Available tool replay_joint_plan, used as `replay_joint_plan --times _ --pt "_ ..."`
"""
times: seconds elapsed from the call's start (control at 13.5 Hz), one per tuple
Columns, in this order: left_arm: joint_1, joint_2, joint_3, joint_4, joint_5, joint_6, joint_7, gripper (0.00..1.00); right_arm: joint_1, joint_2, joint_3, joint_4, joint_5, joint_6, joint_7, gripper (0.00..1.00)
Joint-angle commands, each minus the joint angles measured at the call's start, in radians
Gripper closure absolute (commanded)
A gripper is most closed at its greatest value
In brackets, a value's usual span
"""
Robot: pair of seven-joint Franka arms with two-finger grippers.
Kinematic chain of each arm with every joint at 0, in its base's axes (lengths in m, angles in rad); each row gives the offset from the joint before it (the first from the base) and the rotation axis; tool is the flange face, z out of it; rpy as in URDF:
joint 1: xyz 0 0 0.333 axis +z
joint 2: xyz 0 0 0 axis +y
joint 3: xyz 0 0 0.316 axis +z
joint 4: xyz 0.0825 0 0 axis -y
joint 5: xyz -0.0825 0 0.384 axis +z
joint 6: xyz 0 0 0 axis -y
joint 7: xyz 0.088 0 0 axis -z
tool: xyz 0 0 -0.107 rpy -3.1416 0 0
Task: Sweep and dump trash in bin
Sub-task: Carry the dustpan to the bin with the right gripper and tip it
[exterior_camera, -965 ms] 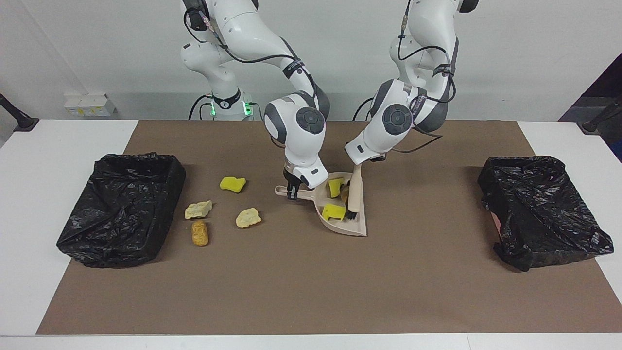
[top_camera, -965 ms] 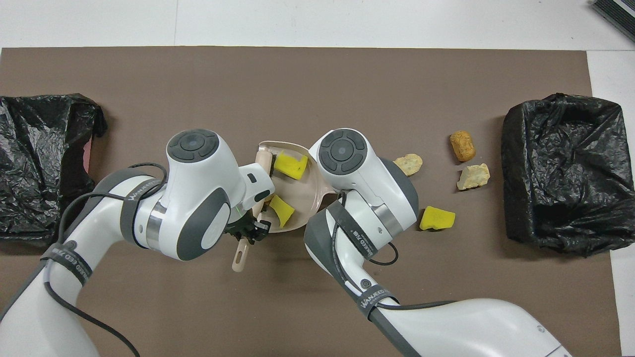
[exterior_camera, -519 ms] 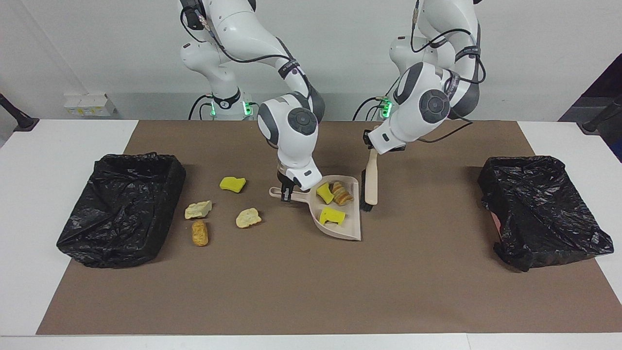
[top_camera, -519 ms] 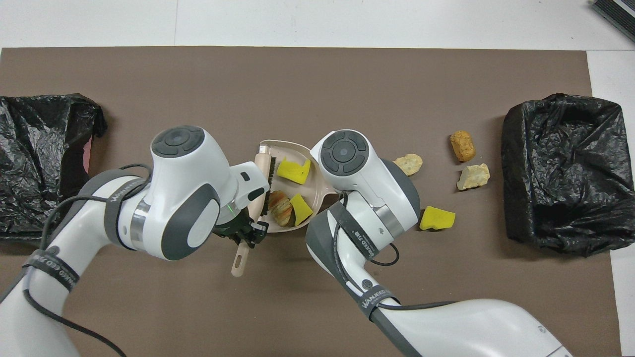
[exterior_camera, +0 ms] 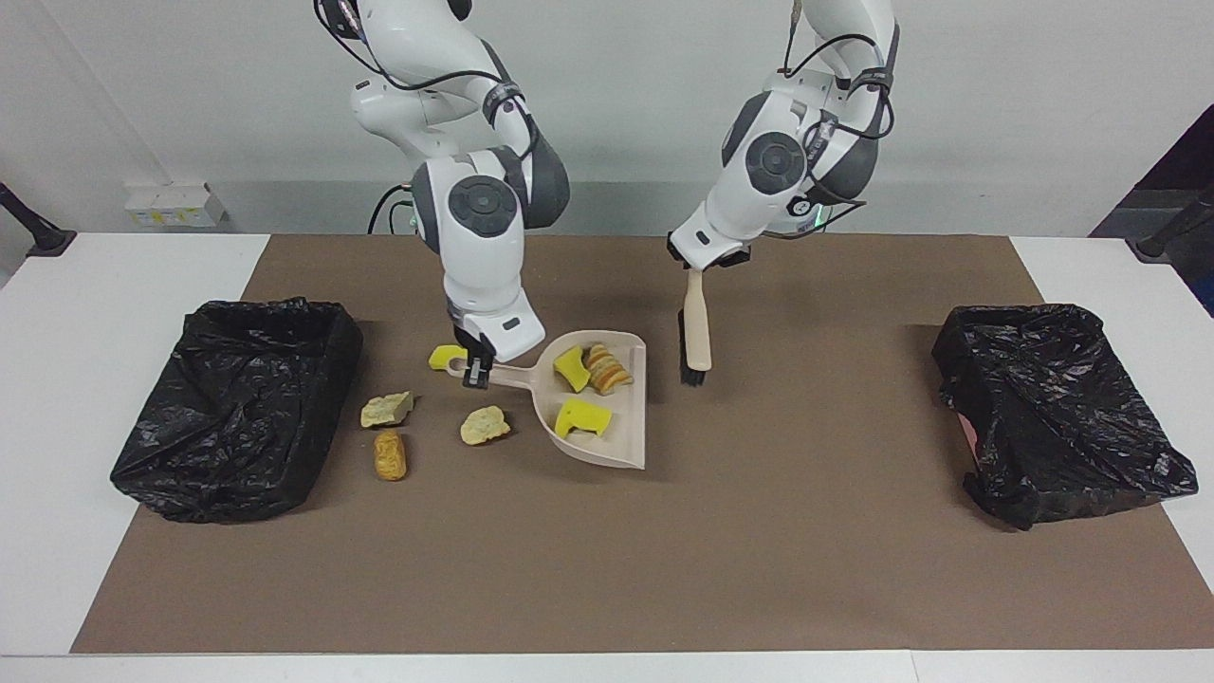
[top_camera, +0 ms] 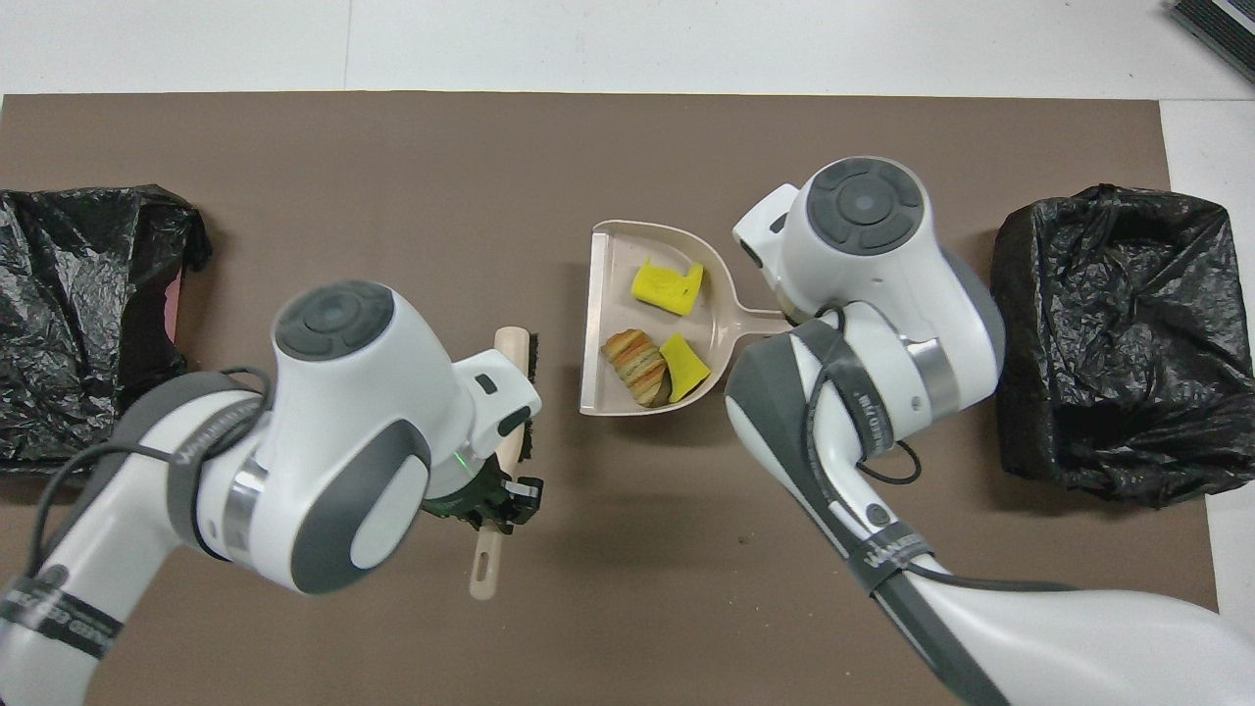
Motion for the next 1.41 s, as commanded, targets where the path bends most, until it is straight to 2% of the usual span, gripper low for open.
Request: replay_joint_plan --times 0.0,0.15,0.22,0.52,0.74,0.96,1.04,1.34 --pt "-0.097 -0.064 0.014 -0.123 -0.006 0.114 -0.125 1.0 -0.103 -0.022 0.007 0.041 0.006 -0.072 -0.089 1.0" --pt "-0.166 -0.054 0.014 -0.142 -0.006 0.174 -0.272 1.0 -0.197 -0.05 0.007 0.041 0.003 -0.072 -0.148 1.0" --pt "-0.191 -0.052 0.014 -0.159 -0.006 0.186 -0.282 1.0 -0.241 -0.059 0.007 0.043 -0.005 -0.072 -0.191 1.0" --pt "-0.2 -0.043 0.014 -0.206 -0.006 0.225 -0.232 1.0 -0.448 -0.076 -0.001 0.041 -0.018 -0.055 -0.314 1.0" --pt "-0.19 -0.044 0.014 -0.223 -0.01 0.248 -0.191 1.0 -0.564 -0.075 -0.008 0.041 -0.067 0.032 -0.377 1.0" --pt "-0.188 -0.043 0.014 -0.236 -0.01 0.26 -0.179 1.0 -0.61 -0.075 -0.042 0.038 -0.167 0.084 -0.332 1.0" --pt "-0.188 -0.043 0.014 -0.236 -0.01 0.271 -0.182 1.0 -0.609 -0.076 -0.056 0.035 -0.213 0.081 -0.266 1.0" --pt "-0.188 -0.026 0.014 -0.243 -0.01 0.291 -0.19 1.0 -0.589 -0.088 -0.06 0.03 -0.409 0.0 -0.1 1.0"
